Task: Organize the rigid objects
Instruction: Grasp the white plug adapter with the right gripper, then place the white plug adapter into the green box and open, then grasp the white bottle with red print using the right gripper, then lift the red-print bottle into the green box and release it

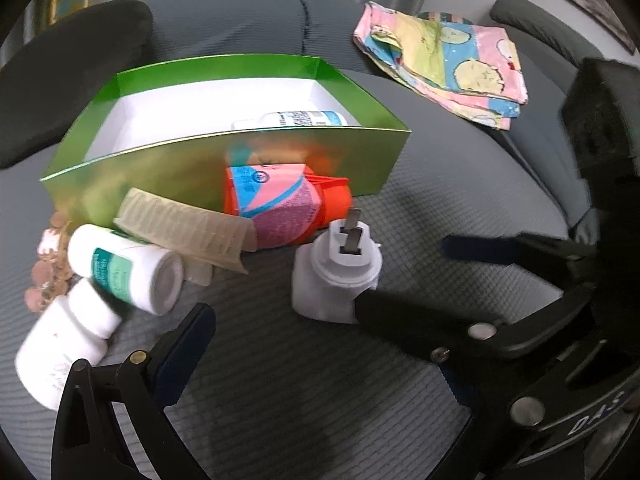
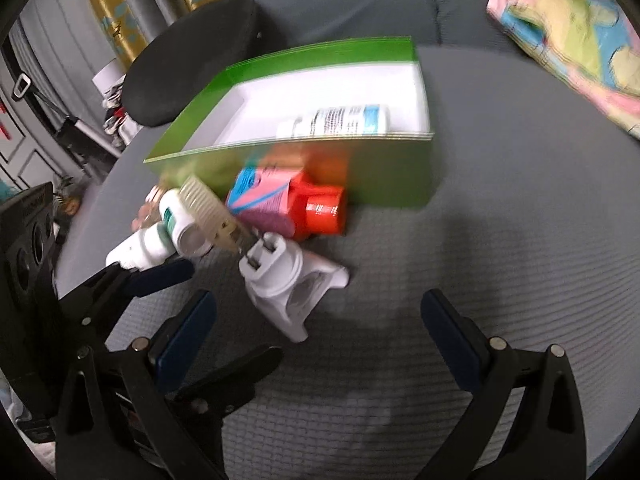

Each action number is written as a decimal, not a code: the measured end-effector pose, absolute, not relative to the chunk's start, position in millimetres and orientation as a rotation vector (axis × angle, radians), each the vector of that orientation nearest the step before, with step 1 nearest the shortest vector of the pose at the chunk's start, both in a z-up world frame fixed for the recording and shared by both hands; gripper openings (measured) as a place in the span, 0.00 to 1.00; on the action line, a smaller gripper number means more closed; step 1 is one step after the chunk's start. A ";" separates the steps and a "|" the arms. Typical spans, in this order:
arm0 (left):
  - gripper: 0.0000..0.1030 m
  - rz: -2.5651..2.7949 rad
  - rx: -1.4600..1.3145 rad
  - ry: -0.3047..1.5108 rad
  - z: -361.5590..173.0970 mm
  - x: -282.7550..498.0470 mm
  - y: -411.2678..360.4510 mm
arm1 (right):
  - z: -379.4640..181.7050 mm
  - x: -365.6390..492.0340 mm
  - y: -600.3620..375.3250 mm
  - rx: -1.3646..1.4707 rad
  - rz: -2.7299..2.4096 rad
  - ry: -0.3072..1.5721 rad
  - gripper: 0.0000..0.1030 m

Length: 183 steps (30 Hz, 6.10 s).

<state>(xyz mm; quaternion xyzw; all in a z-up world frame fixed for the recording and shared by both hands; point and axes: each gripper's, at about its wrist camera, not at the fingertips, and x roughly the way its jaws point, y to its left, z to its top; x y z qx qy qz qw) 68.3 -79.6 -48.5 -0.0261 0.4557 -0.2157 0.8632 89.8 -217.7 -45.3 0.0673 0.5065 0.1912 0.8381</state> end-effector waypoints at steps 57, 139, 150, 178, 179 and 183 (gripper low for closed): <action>0.54 -0.474 -0.041 0.803 9.2 191.6 -46.0 | 4.7 210.3 -157.1 0.135 0.519 0.875 0.64; 0.92 -0.220 -0.086 0.960 -57.2 52.8 85.4 | -67.8 94.0 -56.3 0.281 0.689 1.192 0.90; 0.62 -0.281 -0.078 0.974 -69.8 59.1 86.6 | -81.1 112.0 -43.0 0.345 0.689 1.250 0.82; 0.49 -0.299 0.040 0.987 -70.7 58.3 52.5 | -82.1 123.6 -33.3 0.277 0.681 1.273 0.59; 0.49 -0.304 0.041 0.987 -70.4 58.3 51.5 | -81.9 123.3 -33.7 0.268 0.686 1.273 0.58; 0.48 -0.323 0.041 0.988 -68.3 52.5 48.8 | -77.4 121.4 -35.2 0.233 0.696 1.262 0.56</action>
